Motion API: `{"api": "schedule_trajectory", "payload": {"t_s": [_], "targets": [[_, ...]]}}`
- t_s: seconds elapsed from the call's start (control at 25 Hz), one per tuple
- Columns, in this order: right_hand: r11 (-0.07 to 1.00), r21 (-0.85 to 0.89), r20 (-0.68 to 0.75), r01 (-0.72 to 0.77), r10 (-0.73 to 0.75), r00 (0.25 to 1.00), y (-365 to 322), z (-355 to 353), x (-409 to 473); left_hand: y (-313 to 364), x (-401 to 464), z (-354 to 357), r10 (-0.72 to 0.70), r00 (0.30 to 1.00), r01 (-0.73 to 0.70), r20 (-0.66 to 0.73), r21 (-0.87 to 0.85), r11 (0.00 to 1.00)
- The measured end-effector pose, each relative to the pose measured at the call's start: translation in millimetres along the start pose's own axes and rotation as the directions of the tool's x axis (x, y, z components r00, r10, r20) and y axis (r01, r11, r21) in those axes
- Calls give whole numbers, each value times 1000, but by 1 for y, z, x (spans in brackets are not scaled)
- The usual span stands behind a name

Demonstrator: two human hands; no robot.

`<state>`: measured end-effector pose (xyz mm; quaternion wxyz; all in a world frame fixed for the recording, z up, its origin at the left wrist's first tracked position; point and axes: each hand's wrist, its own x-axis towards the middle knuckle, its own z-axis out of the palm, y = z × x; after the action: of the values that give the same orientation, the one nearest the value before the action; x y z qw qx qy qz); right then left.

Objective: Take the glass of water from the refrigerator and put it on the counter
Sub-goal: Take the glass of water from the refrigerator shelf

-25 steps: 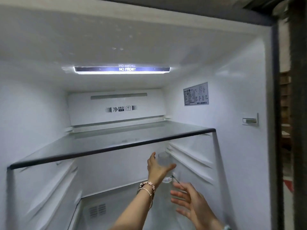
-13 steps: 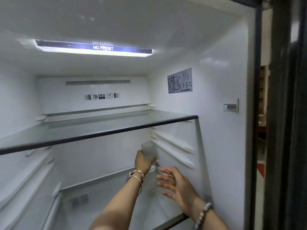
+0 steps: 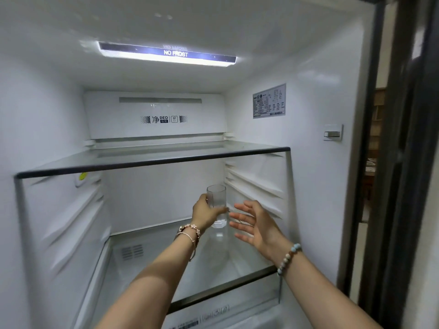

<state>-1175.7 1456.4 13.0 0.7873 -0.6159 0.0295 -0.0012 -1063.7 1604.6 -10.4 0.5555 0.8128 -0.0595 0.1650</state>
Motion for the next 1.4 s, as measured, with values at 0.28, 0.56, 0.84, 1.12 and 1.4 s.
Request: {"api": "schedule_trajectory", "payload": {"t_s": [0.28, 0.56, 0.84, 1.12, 1.4], "targets": [[997, 19, 46, 69, -69, 997, -29, 0, -29, 50, -56, -46, 84, 992, -73, 99, -111, 991], [996, 24, 259, 87, -90, 962, -19, 9, -72, 80, -151, -89, 124, 974, -115, 187, -58, 992], [993, 28, 529, 116, -114, 841, -5, 24, -117, 86, -223, -109, 89, 986, -85, 142, -34, 996], [994, 51, 534, 99, -111, 838, 9, 31, -170, 96, -288, -129, 88, 994, -88, 58, -12, 996], [995, 70, 576, 74, -100, 811, 27, 50, -252, 97, -374, -162, 53, 997, -51, -63, 34, 998]]}}
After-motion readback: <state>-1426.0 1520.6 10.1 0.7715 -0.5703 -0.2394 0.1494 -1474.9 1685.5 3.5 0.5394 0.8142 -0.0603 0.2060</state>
